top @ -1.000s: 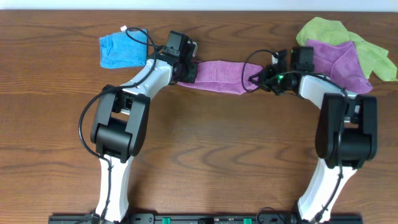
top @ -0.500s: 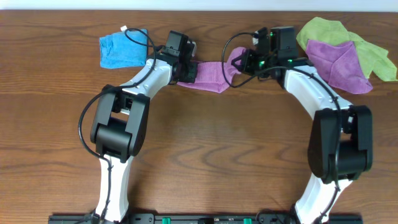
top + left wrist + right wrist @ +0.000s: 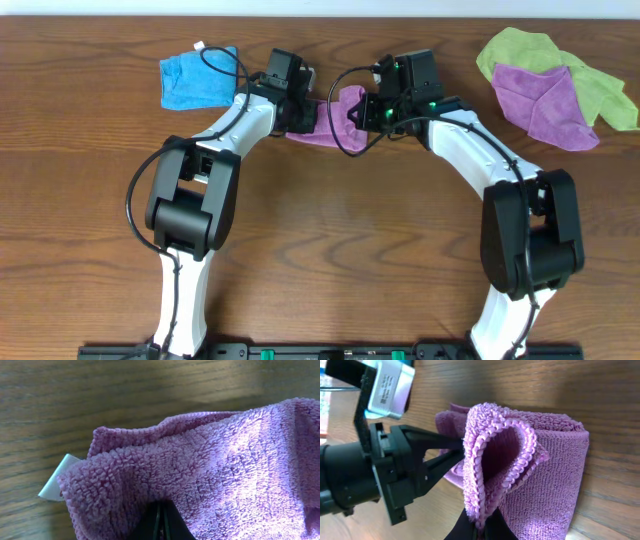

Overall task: Fold the cloth
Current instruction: 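Fold the strip's right end leftward toward the left gripper, then press the folded end down onto the left half with right gripper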

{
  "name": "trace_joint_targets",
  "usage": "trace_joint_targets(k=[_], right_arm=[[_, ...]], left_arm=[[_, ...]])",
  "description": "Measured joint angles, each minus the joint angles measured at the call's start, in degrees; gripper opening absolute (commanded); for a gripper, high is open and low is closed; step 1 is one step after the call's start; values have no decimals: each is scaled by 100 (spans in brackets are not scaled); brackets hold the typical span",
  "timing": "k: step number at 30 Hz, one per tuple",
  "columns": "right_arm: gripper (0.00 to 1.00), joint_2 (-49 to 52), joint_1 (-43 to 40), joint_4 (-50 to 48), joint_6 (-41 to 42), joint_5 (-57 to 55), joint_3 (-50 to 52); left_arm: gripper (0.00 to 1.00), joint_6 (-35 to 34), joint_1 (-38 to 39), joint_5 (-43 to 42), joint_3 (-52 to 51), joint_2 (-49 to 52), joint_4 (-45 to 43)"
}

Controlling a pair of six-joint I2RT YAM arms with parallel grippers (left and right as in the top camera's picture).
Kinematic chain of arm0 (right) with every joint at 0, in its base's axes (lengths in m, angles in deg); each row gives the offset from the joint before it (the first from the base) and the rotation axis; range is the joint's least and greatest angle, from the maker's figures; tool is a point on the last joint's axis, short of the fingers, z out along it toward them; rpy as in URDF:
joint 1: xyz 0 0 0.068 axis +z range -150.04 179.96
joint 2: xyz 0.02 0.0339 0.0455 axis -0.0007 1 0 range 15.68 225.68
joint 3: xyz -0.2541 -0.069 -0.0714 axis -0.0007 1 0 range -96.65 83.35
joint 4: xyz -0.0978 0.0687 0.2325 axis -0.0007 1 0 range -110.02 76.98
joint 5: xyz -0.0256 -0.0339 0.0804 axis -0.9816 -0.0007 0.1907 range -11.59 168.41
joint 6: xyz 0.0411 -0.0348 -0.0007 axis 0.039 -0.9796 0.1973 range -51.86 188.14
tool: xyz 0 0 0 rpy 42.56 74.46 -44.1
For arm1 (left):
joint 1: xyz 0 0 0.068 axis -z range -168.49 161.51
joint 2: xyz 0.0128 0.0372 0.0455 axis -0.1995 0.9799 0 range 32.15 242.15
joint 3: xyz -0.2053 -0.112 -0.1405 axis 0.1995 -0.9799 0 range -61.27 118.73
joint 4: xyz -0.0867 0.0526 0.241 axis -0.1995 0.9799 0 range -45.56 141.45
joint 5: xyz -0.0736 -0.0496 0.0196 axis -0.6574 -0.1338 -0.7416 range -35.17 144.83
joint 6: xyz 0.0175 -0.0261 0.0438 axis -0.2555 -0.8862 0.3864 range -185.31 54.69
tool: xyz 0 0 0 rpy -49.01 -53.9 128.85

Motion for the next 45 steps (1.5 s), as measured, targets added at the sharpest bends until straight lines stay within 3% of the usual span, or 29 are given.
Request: trace_joint_targets(k=[10, 23, 32, 45], right_arm=[[1, 0, 7, 26, -20, -153, 0], [2, 0, 238, 0, -15, -302, 0], [2, 0, 503, -485, -13, -424, 0], [2, 472, 645, -1307, 278, -374, 0]], left_arm=[[6, -44, -28, -199, 0, -203, 321], [6, -125, -332, -35, 0, -1939, 970], [6, -105, -946, -24, 0, -1976, 1517], [6, -81, -1005, -103, 0, -1976, 1578]])
